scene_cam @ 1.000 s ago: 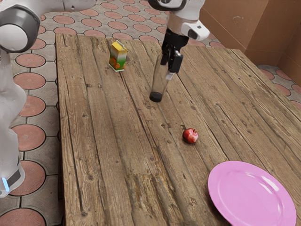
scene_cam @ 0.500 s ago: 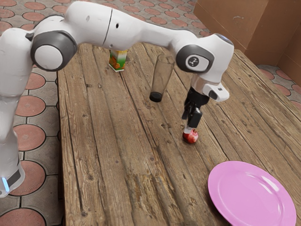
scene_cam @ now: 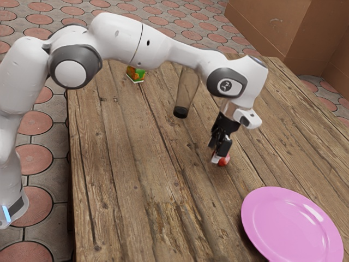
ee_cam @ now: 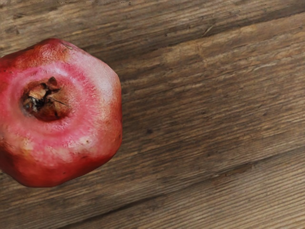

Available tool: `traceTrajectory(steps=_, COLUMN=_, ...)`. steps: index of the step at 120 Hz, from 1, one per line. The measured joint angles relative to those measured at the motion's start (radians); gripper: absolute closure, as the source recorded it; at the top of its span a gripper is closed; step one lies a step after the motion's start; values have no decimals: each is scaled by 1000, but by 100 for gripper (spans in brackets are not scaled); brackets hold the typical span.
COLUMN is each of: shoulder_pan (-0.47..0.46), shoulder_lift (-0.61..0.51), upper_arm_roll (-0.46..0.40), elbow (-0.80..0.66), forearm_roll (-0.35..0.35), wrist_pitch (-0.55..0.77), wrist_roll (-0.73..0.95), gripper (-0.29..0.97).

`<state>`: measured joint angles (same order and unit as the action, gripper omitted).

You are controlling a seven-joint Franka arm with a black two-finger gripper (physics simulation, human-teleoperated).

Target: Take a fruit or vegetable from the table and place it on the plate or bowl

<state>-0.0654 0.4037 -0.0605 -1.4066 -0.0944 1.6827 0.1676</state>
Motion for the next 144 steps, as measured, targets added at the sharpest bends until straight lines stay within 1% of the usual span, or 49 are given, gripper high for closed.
traceTrajectory(steps=20, shoulder_pan=0, shoulder_lift=30, upper_arm_roll=6, elbow=2, forearm_roll=3, wrist_pitch=67, wrist_roll=8, gripper=3)
traceTrajectory(steps=29, shoulder_pan=1, shoulder_lift=46, upper_arm_roll=18, elbow=-1, forearm_roll=5, wrist_pitch=86, wrist_roll=10, gripper=-2)
traceTrajectory(steps=41, shoulder_pan=1, shoulder_lift=65, upper_arm_roll=24, elbow=1, forearm_roll=4, wrist_pitch=102, wrist_roll=14, gripper=1)
traceTrajectory(steps=58, shoulder_pan=0, shoulder_lift=67, upper_arm_roll=25, elbow=9, forearm_roll=7, wrist_pitch=128, wrist_roll=18, gripper=2)
traceTrajectory(steps=80, shoulder_pan=0, shoulder_lift=66, upper_arm_roll=33, elbow=40, forearm_roll=36, wrist_pitch=176, wrist_roll=22, gripper=2)
traceTrajectory(steps=104, shoulder_pan=0, shoulder_lift=69, upper_arm_roll=38, elbow=50, forearm_roll=46, wrist_pitch=230, wrist_roll=25, gripper=3)
traceTrajectory(steps=137, shoulder_pan=27, shoulder_lift=149, upper_arm_roll=35, elbow=41, forearm_roll=43, wrist_pitch=267, wrist_roll=27, gripper=3)
traceTrajectory(steps=140, shoulder_pan=26, shoulder_lift=151, upper_arm_roll=35, elbow=41, forearm_roll=43, wrist_pitch=267, wrist_roll=27, gripper=-1)
traceTrajectory(steps=144, shoulder_pan=23, shoulder_lift=147, upper_arm_roll=36, elbow=47, forearm_roll=42, wrist_pitch=258, wrist_roll=27, gripper=0)
